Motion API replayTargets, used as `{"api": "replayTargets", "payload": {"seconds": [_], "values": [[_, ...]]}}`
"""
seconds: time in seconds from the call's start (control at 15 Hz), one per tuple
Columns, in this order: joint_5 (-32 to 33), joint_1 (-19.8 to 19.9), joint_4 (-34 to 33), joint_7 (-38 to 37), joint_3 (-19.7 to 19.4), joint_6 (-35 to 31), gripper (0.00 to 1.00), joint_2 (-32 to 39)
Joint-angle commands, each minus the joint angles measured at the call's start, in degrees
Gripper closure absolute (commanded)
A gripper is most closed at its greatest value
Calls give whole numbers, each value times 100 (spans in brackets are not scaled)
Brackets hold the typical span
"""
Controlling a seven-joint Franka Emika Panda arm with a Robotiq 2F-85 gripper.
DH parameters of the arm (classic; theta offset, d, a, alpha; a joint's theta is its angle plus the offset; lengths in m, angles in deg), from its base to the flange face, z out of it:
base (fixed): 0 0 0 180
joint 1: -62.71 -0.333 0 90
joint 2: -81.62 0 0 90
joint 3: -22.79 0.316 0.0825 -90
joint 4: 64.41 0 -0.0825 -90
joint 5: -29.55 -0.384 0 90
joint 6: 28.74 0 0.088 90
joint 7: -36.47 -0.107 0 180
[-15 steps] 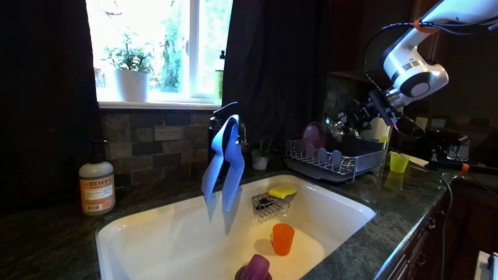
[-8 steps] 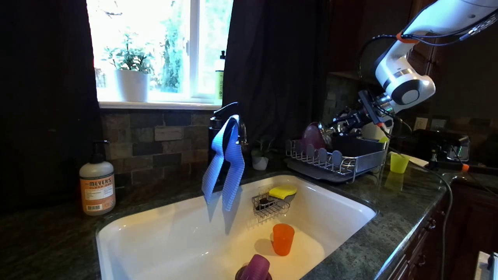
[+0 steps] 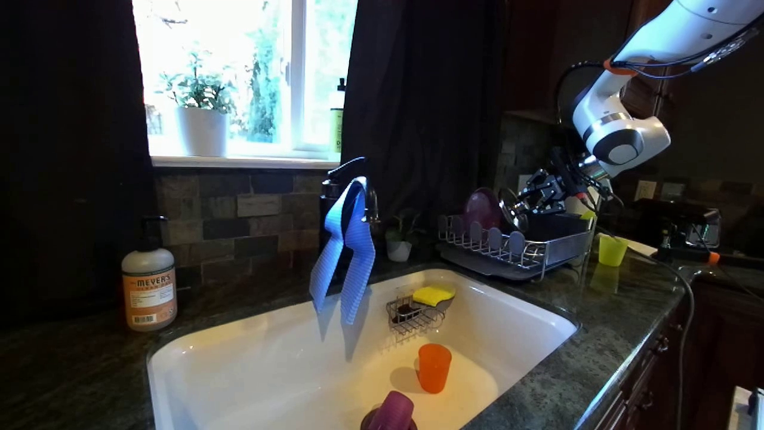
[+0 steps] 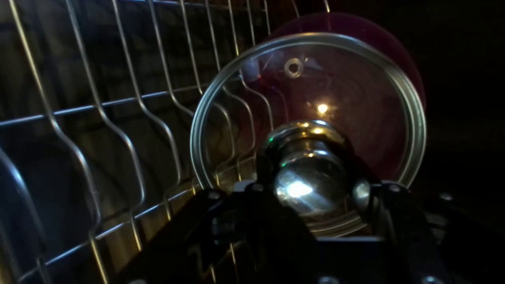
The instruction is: Put the lid in the first line of the plate rack
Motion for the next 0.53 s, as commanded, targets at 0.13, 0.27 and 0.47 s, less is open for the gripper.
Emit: {"api": "replayTargets", "payload": {"seconds": [0.13,0.27,0.47], "values": [[-67,630,-14,-61,717,-241,76,-30],[-408,830,-1,41,1039,-718,76,0],[-773,638,33,264,1013,-1141,76,30]]}}
